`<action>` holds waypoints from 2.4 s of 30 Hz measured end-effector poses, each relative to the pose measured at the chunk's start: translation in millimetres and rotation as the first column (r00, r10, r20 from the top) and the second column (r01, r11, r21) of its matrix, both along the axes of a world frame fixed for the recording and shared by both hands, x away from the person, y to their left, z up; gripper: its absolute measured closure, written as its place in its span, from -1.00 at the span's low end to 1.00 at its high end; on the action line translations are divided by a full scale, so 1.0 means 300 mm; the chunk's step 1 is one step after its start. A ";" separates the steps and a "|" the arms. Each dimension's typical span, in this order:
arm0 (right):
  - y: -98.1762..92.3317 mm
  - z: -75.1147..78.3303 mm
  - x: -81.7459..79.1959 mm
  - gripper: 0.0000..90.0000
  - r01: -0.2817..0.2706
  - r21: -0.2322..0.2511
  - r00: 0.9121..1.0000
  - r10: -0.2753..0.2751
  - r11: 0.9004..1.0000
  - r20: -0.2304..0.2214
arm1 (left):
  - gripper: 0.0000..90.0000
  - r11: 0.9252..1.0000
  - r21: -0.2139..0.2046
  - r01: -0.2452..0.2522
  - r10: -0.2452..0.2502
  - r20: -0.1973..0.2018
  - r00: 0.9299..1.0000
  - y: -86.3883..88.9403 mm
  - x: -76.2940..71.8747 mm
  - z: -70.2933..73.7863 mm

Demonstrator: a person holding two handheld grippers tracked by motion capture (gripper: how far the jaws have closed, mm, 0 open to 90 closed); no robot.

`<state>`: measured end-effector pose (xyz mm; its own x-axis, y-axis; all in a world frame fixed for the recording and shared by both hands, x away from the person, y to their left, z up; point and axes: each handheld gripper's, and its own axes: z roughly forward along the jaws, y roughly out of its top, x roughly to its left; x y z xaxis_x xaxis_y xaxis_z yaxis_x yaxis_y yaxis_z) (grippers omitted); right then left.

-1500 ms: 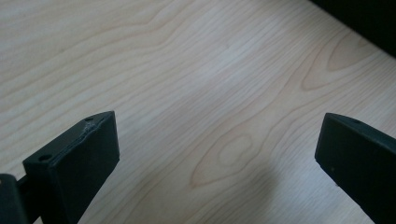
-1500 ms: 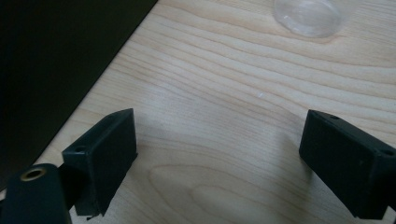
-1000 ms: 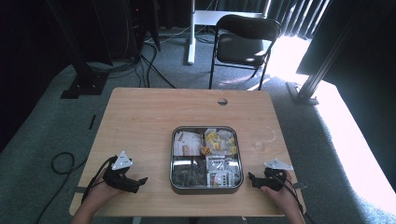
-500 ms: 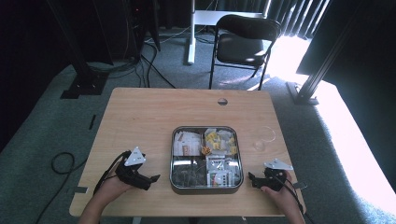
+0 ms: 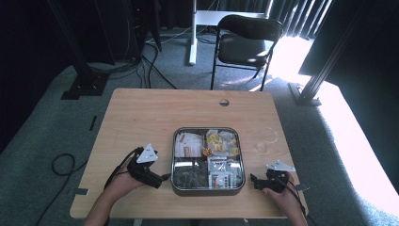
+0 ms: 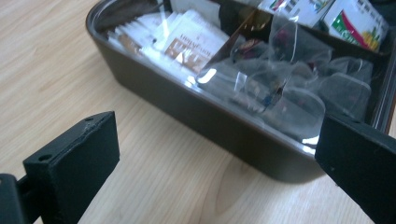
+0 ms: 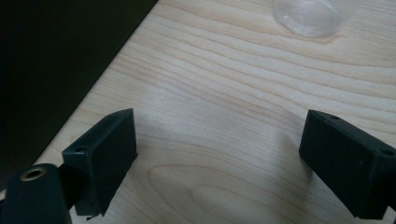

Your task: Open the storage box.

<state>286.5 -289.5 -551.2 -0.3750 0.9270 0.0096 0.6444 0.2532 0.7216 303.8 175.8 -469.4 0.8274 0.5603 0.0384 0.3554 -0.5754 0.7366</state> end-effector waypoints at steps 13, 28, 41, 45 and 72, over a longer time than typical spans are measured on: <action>0.000 0.000 0.000 -0.77 0.000 0.000 1.000 0.000 1.000 0.000 | -1.00 0.998 -0.021 0.055 -0.056 -0.010 0.998 -0.089 0.024 0.004; 0.000 0.000 0.000 -0.77 0.000 0.000 1.000 0.000 1.000 0.001 | -1.00 0.995 -0.026 0.096 -0.096 -0.002 0.995 -0.183 0.051 0.008; 0.000 0.000 0.000 -0.77 0.000 0.000 1.000 0.000 1.000 0.000 | -0.97 0.991 -0.039 0.129 -0.129 -0.003 0.992 -0.251 0.075 0.014; 0.000 0.000 0.000 -0.77 0.000 0.000 1.000 0.000 1.000 0.000 | -0.97 0.990 -0.038 0.133 -0.134 -0.004 0.991 -0.270 0.085 0.017; 0.000 0.000 0.000 -0.77 0.000 0.001 1.000 0.000 1.000 0.001 | -0.57 0.987 -0.032 0.155 -0.154 0.028 0.988 -0.374 0.140 0.023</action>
<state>286.5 -289.5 -551.2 -0.3748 0.9271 0.0103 0.6438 0.2523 0.7224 345.7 63.6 -462.6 0.9031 0.4273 0.0437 0.2451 -0.5963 0.7644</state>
